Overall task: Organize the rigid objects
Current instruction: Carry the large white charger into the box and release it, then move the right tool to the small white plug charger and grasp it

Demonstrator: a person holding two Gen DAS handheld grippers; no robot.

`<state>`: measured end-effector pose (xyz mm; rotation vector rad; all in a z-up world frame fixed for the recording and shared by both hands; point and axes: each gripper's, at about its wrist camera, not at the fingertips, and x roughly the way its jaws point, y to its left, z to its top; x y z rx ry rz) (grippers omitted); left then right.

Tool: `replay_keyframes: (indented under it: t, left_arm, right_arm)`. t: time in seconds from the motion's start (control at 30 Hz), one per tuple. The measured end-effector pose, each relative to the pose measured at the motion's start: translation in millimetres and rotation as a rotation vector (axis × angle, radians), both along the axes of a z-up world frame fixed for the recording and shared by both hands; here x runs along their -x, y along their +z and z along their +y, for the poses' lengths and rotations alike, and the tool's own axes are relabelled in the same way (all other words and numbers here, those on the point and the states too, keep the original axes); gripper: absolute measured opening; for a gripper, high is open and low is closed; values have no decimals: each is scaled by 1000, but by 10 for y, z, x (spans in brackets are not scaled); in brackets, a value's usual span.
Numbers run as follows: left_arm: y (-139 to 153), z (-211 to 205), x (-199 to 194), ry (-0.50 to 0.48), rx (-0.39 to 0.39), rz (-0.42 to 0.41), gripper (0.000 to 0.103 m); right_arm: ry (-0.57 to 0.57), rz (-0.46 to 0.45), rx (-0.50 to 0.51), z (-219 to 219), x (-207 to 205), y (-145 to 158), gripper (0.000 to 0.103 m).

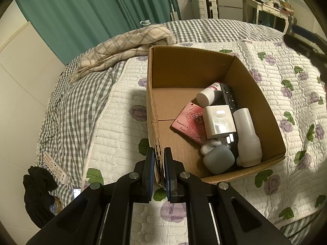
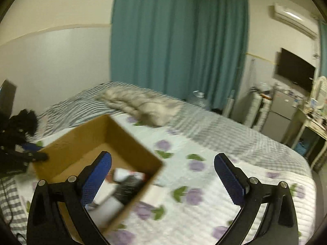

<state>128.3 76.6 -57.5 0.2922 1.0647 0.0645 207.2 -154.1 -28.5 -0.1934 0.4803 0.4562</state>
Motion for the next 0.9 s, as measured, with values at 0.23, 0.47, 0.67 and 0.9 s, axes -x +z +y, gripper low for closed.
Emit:
replay_keyframes:
  t: [0.23, 0.47, 0.67, 0.9]
  left_arm:
    - [3, -4, 6, 3, -4, 1, 8]
    - [8, 4, 5, 6, -6, 1, 8]
    - [10, 14, 8, 8, 3, -2, 8]
    - [12, 36, 6, 7, 11, -3, 8]
  right_arm:
    - [-82, -21, 24, -411, -83, -170, 101]
    - [-66, 39, 110, -335, -154, -900, 101]
    - [70, 133, 254, 18, -225, -1276, 101]
    - [156, 237, 258, 163, -417, -1523, 101]
